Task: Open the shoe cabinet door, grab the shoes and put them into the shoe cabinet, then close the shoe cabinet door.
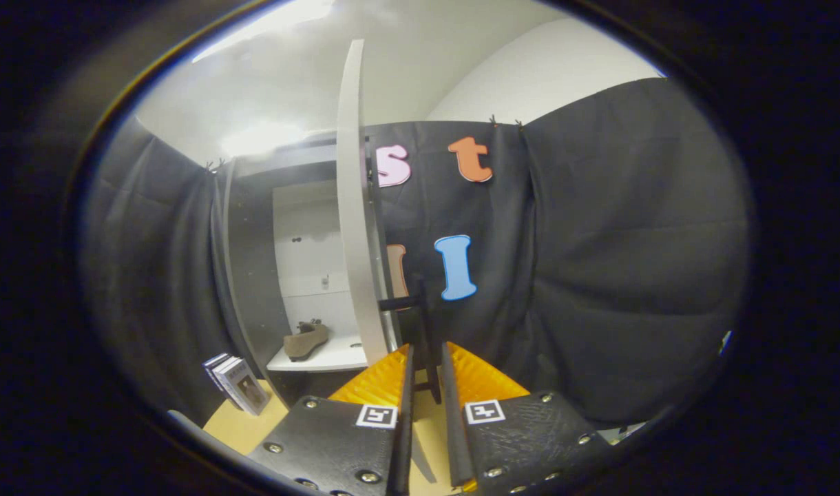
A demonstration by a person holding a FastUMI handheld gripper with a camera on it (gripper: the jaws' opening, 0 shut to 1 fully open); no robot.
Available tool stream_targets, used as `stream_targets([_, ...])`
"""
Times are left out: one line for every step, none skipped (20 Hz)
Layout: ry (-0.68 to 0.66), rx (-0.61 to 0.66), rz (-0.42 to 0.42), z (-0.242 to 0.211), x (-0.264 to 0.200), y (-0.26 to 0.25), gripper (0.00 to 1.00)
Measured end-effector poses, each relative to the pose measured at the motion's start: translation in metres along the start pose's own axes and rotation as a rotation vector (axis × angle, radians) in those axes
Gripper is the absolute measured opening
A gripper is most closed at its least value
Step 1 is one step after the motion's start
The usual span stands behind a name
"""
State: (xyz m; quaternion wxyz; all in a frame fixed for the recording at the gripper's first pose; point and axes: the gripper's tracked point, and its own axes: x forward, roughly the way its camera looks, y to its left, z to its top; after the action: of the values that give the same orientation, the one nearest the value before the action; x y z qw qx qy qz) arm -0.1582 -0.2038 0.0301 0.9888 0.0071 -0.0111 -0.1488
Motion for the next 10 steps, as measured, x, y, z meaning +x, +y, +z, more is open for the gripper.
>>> stream_targets([-0.008, 0.003, -0.015, 0.002, -0.001, -0.004, 0.22])
stream_targets([-0.019, 0.011, -0.006, 0.004, -0.001, -0.001, 0.22])
stream_targets([-0.027, 0.008, -0.012, 0.005, 0.0, 0.001, 0.22])
stream_targets([-0.031, 0.005, -0.008, 0.003, 0.002, 0.0, 0.22])
stream_targets([-0.034, 0.0, -0.004, 0.003, 0.001, 0.001, 0.22])
stream_targets([-0.035, -0.005, 0.004, 0.003, -0.001, -0.001, 0.22])
stream_targets([-0.034, -0.009, 0.015, 0.004, -0.002, 0.001, 0.22])
stream_targets([-0.032, -0.011, 0.029, 0.004, -0.004, 0.002, 0.22])
stream_targets([-0.03, -0.013, 0.046, 0.004, -0.006, 0.006, 0.22])
stream_targets([-0.028, -0.015, 0.064, 0.001, -0.009, 0.012, 0.22])
